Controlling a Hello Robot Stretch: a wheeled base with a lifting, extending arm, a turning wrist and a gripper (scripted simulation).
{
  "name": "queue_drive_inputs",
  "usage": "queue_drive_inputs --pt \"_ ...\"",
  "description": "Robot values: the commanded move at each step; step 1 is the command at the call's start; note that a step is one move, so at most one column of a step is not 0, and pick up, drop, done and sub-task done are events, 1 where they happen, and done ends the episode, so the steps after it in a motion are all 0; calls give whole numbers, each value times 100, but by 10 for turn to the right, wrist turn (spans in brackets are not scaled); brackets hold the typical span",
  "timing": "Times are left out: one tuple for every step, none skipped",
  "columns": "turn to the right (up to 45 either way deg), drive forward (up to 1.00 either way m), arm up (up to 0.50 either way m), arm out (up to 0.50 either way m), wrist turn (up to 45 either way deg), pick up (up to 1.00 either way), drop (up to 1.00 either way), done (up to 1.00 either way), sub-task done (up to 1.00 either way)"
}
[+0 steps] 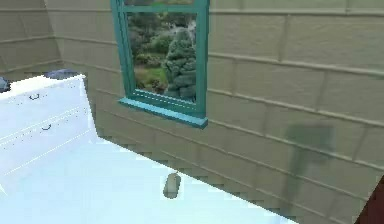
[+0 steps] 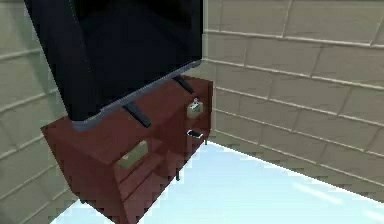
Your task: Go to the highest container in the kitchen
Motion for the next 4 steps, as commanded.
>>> queue_drive_inputs --pt "-450 0 0 0 0 0 0 0 0" --pt "-450 0 0 0 0 0 0 0 0" --pt "-450 0 0 0 0 0 0 0 0" --pt "-180 0 0 0 0 0 0 0 0"
